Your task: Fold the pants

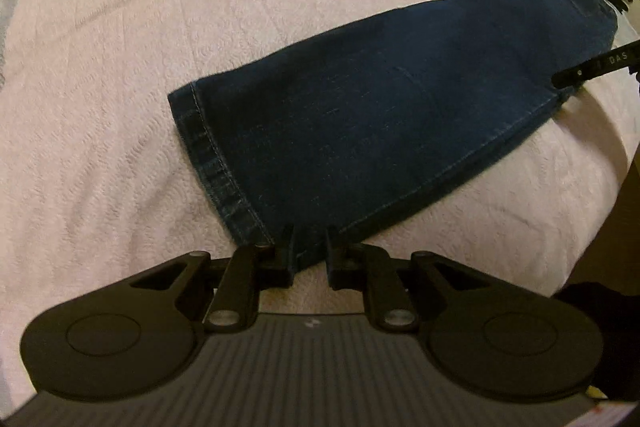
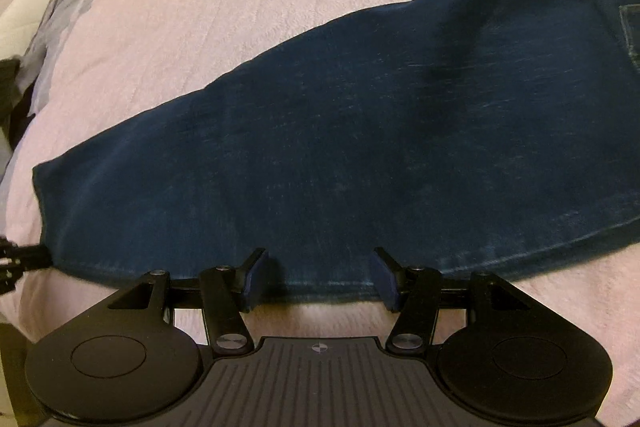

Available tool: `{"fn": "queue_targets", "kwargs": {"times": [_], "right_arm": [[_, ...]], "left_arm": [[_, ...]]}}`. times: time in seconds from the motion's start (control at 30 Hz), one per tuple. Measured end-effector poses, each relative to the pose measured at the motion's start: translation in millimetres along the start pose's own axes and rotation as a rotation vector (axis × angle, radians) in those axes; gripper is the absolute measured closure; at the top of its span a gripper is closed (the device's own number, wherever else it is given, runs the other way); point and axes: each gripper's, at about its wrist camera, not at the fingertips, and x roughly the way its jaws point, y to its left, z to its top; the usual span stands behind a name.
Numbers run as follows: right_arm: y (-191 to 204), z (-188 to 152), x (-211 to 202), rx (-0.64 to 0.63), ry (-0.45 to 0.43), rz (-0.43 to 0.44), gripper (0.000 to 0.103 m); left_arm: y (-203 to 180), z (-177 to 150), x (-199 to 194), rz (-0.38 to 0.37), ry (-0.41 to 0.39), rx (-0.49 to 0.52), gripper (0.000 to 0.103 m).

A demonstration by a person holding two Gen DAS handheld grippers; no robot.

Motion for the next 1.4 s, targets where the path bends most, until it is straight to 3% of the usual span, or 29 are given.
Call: {"fn": "queue_targets", "kwargs": {"times": [0.13,0.27,0.47,0.63,0.7,0.83,0.93,1.1,1.17,1.4], "right_arm": [[-17,10,-25,0.096,-0.047,-0.029,0.05],[-44,16,-56,0.188,-0.124,-0.085,0.05],[-112,22,-100,0.259,-0.212,-0.247,0.05],[-207,48,-128,0.323,-0.274,-0.323,0.05],[-251,63,-129,0.339,-0.288,-0.314,0.05],[-310,90,-103,0.245,-0.232,-0.267,0.05],[-335,80,-79,0.157,-0.078,-0.257,0.05],[-369,49,-80,0.198,-0.015,-0.194,0.05],[-369,57,-87,0.212,-0.002,-0.207,0.05],[-331,108,-119,0.032,-0.132,-0.272,0.05]], "left_arm": [[-3,12,-20,0.026,-0.021,0.019,0.092],[-16,45,-35,0.005,-0.072,0.042,0.092],[-55,135,-27,-0.054,-0.139,0.137,0.085],[-101,224,-1,-0.1,-0.184,0.14,0.079],[-127,257,16,-0.104,-0.188,0.144,0.078],[-176,305,59,-0.109,-0.147,0.148,0.074],[-214,329,91,-0.124,-0.094,0.144,0.074],[-244,363,123,-0.186,-0.058,0.092,0.074],[-243,376,132,-0.231,-0.046,0.049,0.074],[-228,427,189,-0.452,0.056,-0.131,0.074]]}}
